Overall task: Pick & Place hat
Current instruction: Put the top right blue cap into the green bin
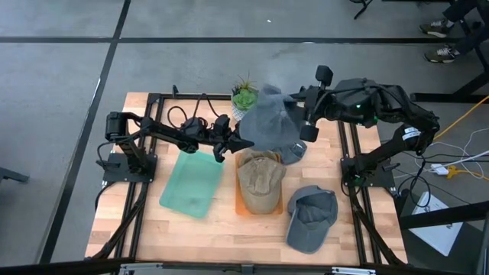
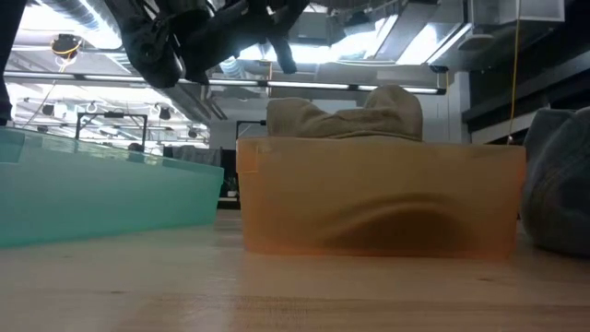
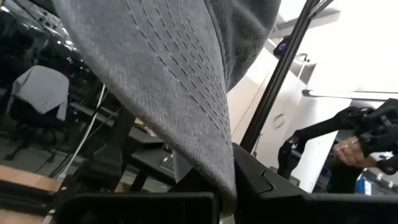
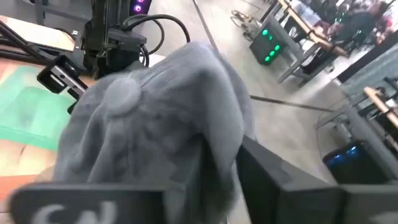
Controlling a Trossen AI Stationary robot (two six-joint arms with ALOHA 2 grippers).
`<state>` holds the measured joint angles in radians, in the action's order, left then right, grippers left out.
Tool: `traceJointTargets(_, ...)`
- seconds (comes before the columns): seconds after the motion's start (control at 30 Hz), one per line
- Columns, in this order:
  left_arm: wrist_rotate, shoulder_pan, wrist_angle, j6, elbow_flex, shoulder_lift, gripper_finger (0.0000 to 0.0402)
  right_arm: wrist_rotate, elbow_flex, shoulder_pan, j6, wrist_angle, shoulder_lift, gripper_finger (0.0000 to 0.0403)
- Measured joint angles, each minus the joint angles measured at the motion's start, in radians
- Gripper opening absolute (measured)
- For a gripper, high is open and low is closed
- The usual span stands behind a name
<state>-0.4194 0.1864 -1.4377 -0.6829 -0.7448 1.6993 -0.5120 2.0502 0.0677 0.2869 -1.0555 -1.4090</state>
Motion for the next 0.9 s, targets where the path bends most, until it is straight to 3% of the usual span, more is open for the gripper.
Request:
traceJointTargets(0.2,0.000,0.000,0.159,0.073,0.000,-0.063,0.0005,-0.001,0.000,0.000,-0.074,-0.038,0.023,0.0187)
traceJointTargets(0.43,0.042,0.015,0.686,0.275,0.000,-0.333,0.0005,0.007,0.000,0.000,-0.169,-0.109,0.075,0.0266)
traceJointTargets(0.63,0.185,0.020,1.131,0.378,0.000,-0.613,0.0005,0.008,-0.004,0.000,-0.287,-0.173,0.082,0.0282)
traceJointTargets(0.9,0.248,0.018,1.340,0.359,0.001,-0.850,0.0005,0.011,-0.112,0.000,-0.340,-0.132,0.036,0.0283)
